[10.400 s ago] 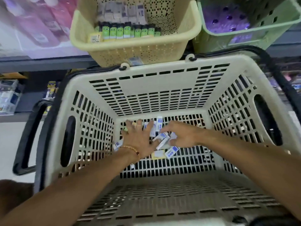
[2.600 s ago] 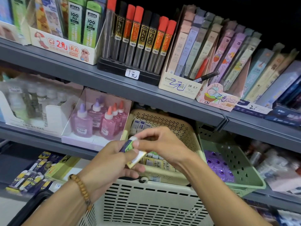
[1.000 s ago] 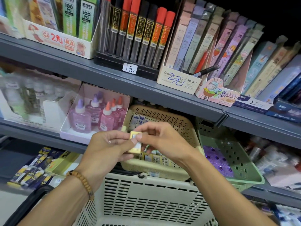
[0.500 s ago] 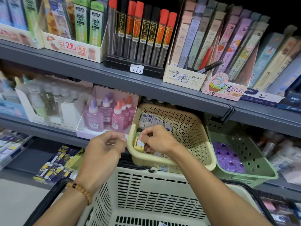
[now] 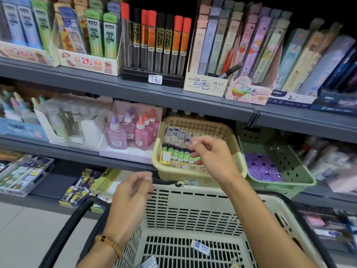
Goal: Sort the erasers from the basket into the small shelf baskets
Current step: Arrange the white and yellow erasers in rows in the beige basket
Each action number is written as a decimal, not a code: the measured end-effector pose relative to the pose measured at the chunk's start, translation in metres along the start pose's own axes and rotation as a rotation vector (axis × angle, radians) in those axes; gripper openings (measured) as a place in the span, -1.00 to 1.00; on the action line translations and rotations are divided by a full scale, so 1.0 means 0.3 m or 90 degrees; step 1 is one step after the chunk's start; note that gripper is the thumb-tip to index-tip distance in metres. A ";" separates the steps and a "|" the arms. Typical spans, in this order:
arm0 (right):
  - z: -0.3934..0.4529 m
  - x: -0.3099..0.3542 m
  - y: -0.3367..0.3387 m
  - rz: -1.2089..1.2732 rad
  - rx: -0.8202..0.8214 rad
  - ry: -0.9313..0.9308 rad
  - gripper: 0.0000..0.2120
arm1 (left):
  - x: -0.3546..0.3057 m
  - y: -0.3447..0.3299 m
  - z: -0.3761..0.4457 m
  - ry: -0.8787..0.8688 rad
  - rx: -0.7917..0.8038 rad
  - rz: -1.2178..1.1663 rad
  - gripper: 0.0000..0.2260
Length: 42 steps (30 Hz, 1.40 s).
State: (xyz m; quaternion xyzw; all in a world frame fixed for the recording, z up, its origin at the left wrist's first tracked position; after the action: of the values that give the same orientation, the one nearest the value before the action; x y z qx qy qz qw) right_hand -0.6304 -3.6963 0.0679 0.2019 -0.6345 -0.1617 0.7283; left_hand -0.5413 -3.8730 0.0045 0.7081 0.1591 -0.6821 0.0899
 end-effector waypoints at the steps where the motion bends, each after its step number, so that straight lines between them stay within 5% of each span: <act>1: -0.054 -0.018 0.026 0.024 -0.013 -0.002 -0.83 | 0.021 -0.002 -0.038 0.018 0.014 0.007 -0.88; 9: -0.390 -0.382 0.094 0.010 0.074 -0.232 -0.86 | 0.192 -0.017 -0.142 0.173 0.285 0.312 -0.91; 13: -0.431 -0.545 0.070 -0.122 0.272 -0.270 -0.82 | 0.324 -0.034 -0.117 0.232 0.430 0.545 -0.50; 16: -0.433 -0.639 0.068 -0.258 0.397 -0.242 -0.85 | 0.436 -0.030 -0.121 0.197 0.656 0.847 -0.09; 19: -0.434 -0.730 0.051 -0.433 0.560 -0.221 -0.56 | 0.532 -0.003 -0.141 0.101 0.797 1.049 0.05; 27: -0.469 -0.862 -0.006 -0.698 0.589 -0.115 -0.75 | 0.656 0.004 -0.177 -0.090 0.715 1.013 -0.63; 35: -0.493 -0.790 -0.088 -0.542 0.673 -0.139 -0.77 | 0.657 -0.029 -0.143 0.022 0.696 0.848 -0.69; 38: -0.540 -0.789 -0.114 -0.624 0.727 -0.034 -0.65 | 0.619 -0.053 -0.133 0.098 0.682 0.725 -0.74; 42: -0.547 -0.808 -0.127 -0.670 0.703 0.027 -0.79 | 0.594 -0.110 -0.173 0.121 0.696 0.634 -0.74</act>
State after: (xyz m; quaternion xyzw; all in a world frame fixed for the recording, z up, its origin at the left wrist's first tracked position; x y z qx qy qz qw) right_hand -0.5017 -3.5956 -0.1779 0.8157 -0.4294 -0.1427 0.3605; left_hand -0.5009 -3.8061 -0.1668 0.6960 -0.5354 -0.4783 0.0091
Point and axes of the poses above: each hand's wrist, its own z-axis towards the middle knuckle, its own y-axis out of the back of the hand, x = y × z, the point moved 1 cm from there along z, towards the middle knuckle, and after that the axes turned 8 degrees about -z, right-handed, at the moved point
